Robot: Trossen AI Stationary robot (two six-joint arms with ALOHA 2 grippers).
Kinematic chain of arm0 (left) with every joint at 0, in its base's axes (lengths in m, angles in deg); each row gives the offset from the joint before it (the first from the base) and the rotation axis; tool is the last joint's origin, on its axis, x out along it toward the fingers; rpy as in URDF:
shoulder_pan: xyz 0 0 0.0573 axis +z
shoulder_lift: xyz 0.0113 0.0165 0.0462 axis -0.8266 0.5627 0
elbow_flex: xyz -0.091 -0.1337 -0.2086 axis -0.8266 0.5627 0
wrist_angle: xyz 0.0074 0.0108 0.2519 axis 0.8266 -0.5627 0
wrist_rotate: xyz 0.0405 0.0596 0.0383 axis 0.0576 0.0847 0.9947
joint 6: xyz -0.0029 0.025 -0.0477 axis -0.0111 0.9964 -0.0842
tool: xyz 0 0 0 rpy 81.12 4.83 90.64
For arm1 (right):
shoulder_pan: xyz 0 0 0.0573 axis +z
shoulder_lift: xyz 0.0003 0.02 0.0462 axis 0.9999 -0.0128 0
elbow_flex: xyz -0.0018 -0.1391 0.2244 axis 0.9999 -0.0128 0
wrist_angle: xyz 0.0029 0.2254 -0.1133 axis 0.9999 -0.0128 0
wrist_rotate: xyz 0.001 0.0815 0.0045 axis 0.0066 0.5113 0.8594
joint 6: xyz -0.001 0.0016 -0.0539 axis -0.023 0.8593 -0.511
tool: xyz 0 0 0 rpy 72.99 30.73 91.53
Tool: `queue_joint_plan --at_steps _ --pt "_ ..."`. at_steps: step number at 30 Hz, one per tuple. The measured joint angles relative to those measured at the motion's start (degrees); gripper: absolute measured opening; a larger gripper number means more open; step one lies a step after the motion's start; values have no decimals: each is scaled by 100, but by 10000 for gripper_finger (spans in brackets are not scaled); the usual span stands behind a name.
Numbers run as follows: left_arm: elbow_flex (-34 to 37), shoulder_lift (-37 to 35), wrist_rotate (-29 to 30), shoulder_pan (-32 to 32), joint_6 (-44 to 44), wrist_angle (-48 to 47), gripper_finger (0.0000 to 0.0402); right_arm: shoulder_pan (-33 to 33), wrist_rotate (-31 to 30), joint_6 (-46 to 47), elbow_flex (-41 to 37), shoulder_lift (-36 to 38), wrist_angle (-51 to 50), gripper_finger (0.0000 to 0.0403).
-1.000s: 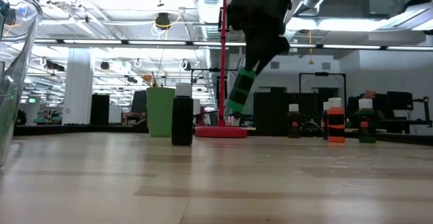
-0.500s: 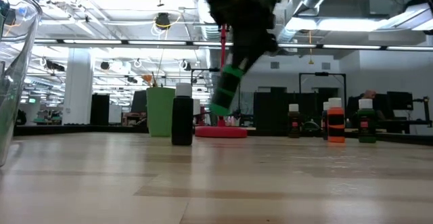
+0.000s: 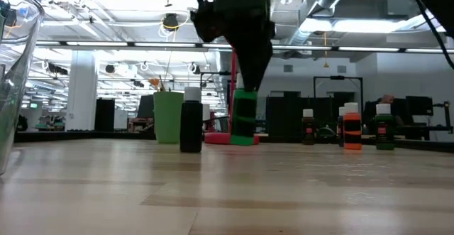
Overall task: Pick & Place Paint Supplies
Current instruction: Move the green coloring bottle to the center of the table, then move the orange coloring bottle to the center of the table
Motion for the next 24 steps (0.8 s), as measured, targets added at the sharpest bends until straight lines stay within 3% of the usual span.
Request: queue_joint_plan --at_steps 14,24 --pt "0 0 0 0 0 -2 222 39 -3 -104 72 -58 104 120" --pt "0 0 0 0 0 -2 222 27 -3 -104 72 -53 209 180"
